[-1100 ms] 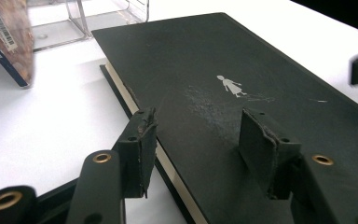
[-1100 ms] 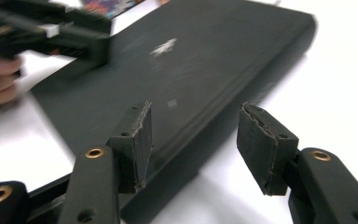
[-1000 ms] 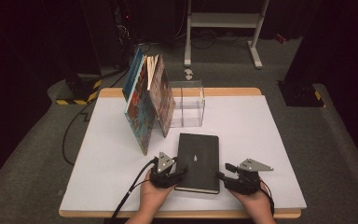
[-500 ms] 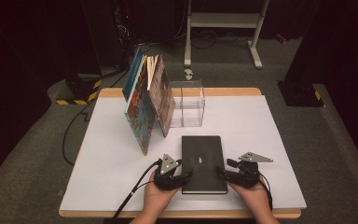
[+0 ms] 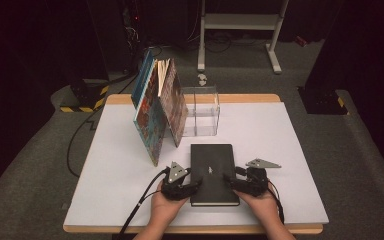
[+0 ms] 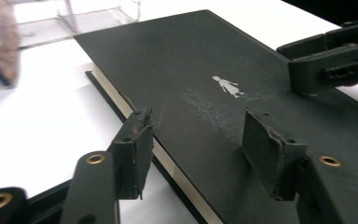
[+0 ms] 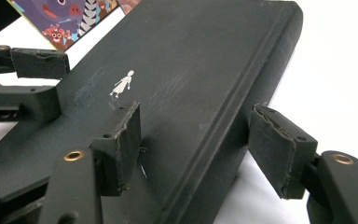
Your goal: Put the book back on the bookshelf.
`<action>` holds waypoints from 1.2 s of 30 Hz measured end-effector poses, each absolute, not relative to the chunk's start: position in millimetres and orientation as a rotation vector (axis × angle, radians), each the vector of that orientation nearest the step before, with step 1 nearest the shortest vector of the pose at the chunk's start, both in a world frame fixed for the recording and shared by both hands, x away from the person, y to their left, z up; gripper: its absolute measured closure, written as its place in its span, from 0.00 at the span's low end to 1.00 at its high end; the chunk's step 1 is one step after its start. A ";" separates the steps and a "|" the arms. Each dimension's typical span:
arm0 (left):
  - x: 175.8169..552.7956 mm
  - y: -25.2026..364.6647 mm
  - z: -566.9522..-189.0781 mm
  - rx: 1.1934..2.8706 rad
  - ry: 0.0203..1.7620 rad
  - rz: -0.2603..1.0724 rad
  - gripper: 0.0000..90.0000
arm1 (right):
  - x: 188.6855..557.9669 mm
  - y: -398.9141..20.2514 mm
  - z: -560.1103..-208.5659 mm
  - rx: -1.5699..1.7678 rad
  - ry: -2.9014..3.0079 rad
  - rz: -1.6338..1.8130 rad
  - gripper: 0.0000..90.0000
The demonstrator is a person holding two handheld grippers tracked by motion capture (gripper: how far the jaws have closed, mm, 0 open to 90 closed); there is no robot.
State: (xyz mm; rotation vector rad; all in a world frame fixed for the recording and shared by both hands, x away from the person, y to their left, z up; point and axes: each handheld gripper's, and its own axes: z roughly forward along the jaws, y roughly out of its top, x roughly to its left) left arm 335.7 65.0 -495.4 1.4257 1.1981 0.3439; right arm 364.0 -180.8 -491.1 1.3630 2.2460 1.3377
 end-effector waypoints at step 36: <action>388.6 66.5 -492.6 1.423 1.204 0.175 0.27 | 355.6 -187.0 -495.2 1.296 2.231 1.415 0.41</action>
